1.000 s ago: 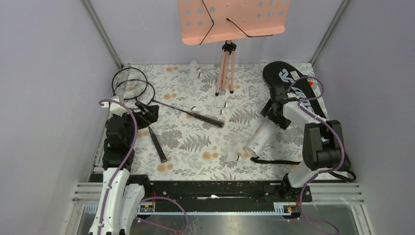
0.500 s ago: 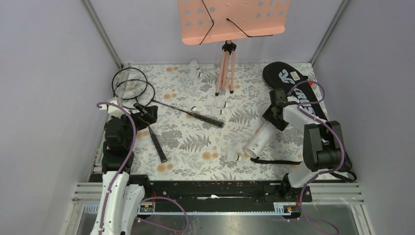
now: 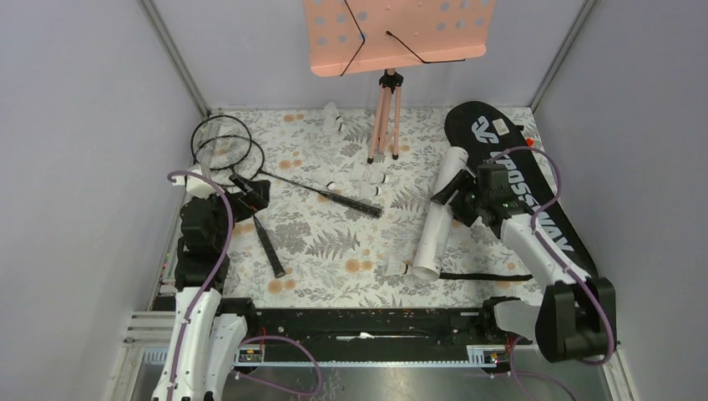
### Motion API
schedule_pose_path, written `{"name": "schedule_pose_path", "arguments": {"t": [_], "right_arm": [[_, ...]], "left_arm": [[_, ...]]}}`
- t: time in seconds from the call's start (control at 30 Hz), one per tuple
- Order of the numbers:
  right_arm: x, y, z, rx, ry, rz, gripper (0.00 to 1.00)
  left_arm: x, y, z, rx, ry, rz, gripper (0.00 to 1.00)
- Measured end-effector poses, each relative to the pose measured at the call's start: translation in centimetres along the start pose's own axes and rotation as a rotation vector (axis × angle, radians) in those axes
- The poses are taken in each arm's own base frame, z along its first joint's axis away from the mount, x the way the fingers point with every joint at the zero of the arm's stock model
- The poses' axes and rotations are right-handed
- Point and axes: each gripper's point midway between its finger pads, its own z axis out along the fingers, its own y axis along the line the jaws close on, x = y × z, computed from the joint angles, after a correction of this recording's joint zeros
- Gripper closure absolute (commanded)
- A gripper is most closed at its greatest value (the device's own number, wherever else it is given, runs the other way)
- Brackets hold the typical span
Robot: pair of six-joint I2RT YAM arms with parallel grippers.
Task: Pack up the badminton gear
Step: Open the lid of the shuttle tube.
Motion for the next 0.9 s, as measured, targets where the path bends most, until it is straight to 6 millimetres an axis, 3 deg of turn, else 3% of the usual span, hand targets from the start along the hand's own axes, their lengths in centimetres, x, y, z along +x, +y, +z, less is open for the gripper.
{"name": "schedule_pose_path", "arguments": {"t": [0.17,0.3,0.47,0.6,0.7,0.77,0.9], "right_arm": [[1.0,3.3,-3.6,-0.236,-0.023,-0.043,0.38],[1.2,5.2,-6.3,-0.403,-0.112,-0.121,0.38],[2.7,8.6,-8.9,-0.61,-0.173,-0.278,0.37],[5.5,12.4,-11.1,-0.795,-0.174,-0.462,0.36],[6.7,14.5,-12.7,-0.915,-0.206,-0.544,0.36],[6.9,15.6,-13.6,-0.979,-0.236,-0.579,0.36],[7.6,17.3,-14.9,-1.067,-0.289,-0.643,0.36]], "left_arm": [[0.8,-0.3,0.6,0.021,0.04,-0.018,0.01],[1.4,-2.5,1.2,0.145,0.094,-0.029,0.01],[3.4,-8.8,0.9,0.468,0.224,-0.046,0.01],[7.3,-14.8,-1.5,0.735,0.376,-0.018,0.01],[9.5,-17.9,-3.5,0.875,0.46,-0.003,0.01],[9.8,-19.1,-4.1,0.921,0.472,-0.007,0.01],[8.5,-21.4,-4.6,0.976,0.405,-0.049,0.01]]}}
